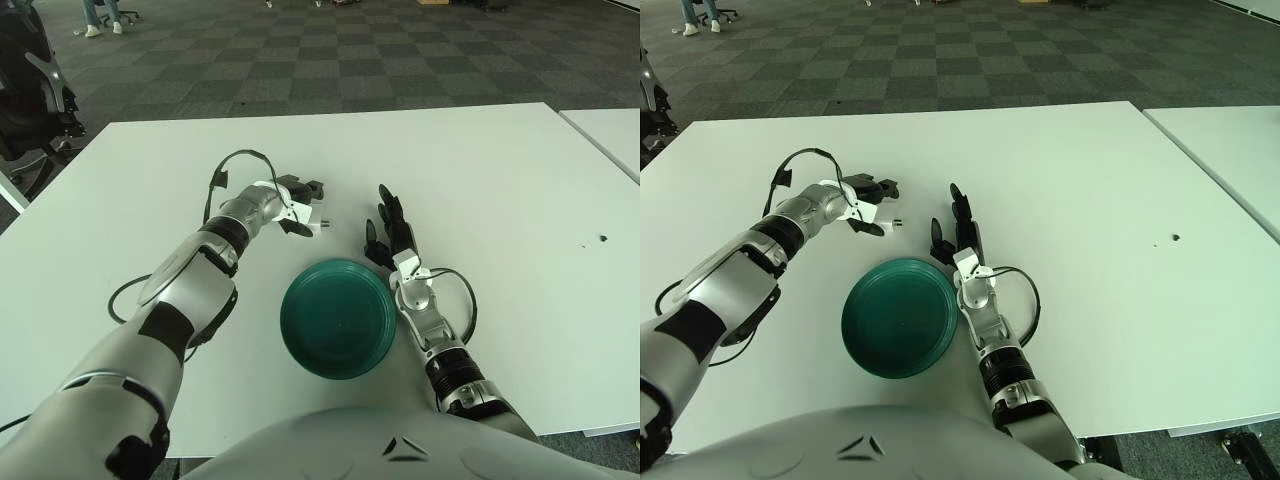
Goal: Put the charger into the plate.
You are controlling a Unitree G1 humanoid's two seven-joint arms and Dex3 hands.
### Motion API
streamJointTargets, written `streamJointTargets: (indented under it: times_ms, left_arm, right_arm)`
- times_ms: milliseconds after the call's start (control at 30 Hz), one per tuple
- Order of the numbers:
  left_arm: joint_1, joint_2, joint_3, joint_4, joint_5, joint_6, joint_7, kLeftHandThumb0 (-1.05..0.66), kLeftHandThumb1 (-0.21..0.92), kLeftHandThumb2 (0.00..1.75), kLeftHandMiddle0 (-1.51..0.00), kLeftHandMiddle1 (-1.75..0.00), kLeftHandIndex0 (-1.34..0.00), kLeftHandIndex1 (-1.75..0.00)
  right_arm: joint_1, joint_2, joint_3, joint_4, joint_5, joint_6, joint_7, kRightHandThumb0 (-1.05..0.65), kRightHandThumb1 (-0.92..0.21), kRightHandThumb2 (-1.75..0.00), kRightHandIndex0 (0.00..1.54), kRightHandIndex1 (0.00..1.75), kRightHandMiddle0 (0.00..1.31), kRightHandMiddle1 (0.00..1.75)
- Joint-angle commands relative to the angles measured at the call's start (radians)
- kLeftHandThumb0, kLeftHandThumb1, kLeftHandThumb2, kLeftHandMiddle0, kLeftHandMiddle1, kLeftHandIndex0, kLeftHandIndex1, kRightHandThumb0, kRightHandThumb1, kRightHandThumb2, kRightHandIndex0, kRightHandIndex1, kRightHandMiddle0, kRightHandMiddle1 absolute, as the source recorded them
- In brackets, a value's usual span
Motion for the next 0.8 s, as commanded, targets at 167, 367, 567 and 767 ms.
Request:
streamJointTargets:
  times_ms: [167, 367, 567, 767]
  left_arm:
    - [0.068, -0.010, -0.075, 0.079, 0.036, -0.002, -0.113, -1.05, 0.92, 0.47, -0.03, -1.74, -0.12, -1.59]
    - [0.090, -0.004, -0.105, 0.095, 0.053, 0.010, -0.052, -1.05, 0.92, 0.42, -0.03, -1.75, -0.12, -1.71]
    - [0.129, -0.003, -0.073, 0.104, 0.008, 0.027, 0.033, -0.65, 0.71, 0.67, -0.16, -1.75, -0.36, -1.72]
    - [0.165, -0.009, -0.028, 0.095, -0.044, 0.023, 0.090, -0.48, 0.43, 1.14, -0.52, -1.75, -0.52, -1.74]
  right_arm:
    - [0.183, -0.038, -0.027, 0.193, 0.041, 0.099, 0.070, -0.88, -0.92, -0.85, 0.16, 0.00, 0.00, 0.25]
    - [0.164, -0.039, -0.039, 0.212, 0.053, 0.049, 0.092, -0.88, -0.92, -0.85, 0.18, 0.01, 0.00, 0.27]
    - [0.114, -0.046, -0.062, 0.258, 0.082, -0.023, 0.128, -0.86, -0.92, -0.87, 0.19, 0.01, 0.00, 0.32]
    - [0.108, -0.070, -0.079, 0.271, 0.092, -0.063, 0.158, -0.85, -0.92, -0.89, 0.19, 0.01, 0.00, 0.33]
